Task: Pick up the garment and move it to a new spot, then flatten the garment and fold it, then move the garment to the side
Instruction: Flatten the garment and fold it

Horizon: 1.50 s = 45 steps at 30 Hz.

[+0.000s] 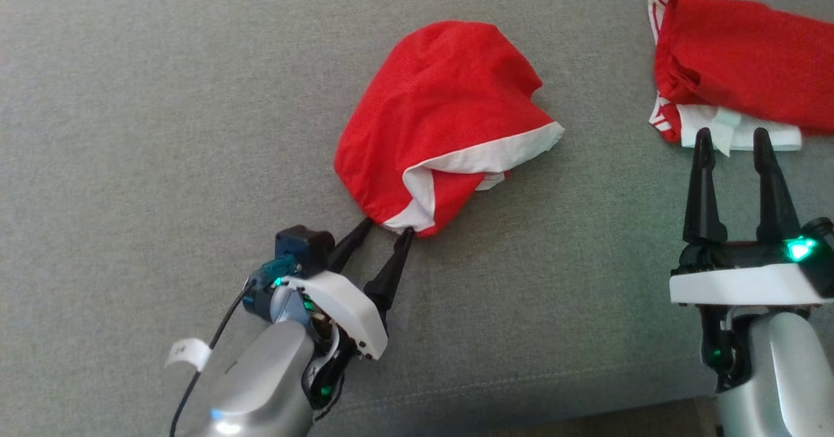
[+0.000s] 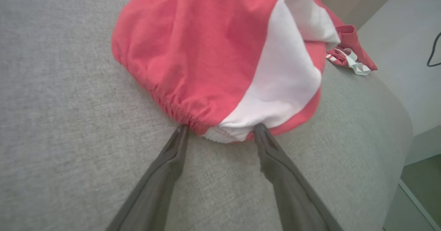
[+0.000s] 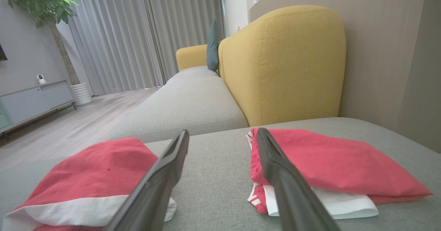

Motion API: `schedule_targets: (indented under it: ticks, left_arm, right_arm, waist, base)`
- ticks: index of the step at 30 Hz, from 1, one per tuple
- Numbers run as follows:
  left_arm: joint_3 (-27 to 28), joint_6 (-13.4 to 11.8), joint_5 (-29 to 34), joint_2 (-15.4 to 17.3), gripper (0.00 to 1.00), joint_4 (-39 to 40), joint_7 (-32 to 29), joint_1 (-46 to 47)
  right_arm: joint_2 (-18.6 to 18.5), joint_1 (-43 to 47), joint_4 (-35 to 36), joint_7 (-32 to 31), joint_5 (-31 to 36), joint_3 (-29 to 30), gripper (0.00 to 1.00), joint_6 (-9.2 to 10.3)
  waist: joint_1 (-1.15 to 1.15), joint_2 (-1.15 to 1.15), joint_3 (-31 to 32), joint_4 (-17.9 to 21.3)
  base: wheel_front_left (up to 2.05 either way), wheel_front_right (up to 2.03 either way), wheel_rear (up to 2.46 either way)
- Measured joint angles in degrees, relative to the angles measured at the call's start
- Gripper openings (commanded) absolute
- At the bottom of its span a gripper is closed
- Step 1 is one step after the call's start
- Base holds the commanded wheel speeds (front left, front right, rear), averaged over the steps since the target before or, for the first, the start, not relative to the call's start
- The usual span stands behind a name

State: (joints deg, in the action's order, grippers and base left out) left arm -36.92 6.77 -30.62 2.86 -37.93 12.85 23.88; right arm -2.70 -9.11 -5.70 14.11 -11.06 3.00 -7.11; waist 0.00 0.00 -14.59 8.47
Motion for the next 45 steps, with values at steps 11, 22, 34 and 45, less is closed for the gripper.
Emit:
schedule_targets:
  ticks: [11,22,34,45]
  left_arm:
    - [-1.6,-0.3,-0.2,-0.2,0.0,-2.0,1.4,2.5]
    - [5.4,-2.9,4.1,0.0,0.0,8.1,1.4,0.2]
    - [9.2,-3.2,8.1,0.0,0.0,14.9,1.4,-4.4]
    - [10.1,-2.7,9.8,-0.1,0.0,16.4,1.4,-4.6]
  right_arm:
    - [0.0,0.0,0.0,0.0,0.0,0.9,1.0,0.0]
    - [0.0,0.1,-2.1,0.0,1.1,0.9,1.0,0.0]
    - [0.0,-0.1,-7.4,-4.4,8.4,-5.1,1.0,0.0]
    - [0.0,-6.6,-17.5,-6.8,22.2,-7.4,1.0,0.0]
  waist:
    - [0.0,0.0,-0.5,0.3]
    - [0.0,0.0,1.6,-3.0]
    - [0.0,0.0,3.0,-6.0]
    - [0.0,0.0,1.6,-6.7]
  base:
    - [0.0,0.0,0.0]
    - [0.0,0.0,0.0]
    - [0.0,0.0,0.0]
    - [0.0,0.0,0.0]
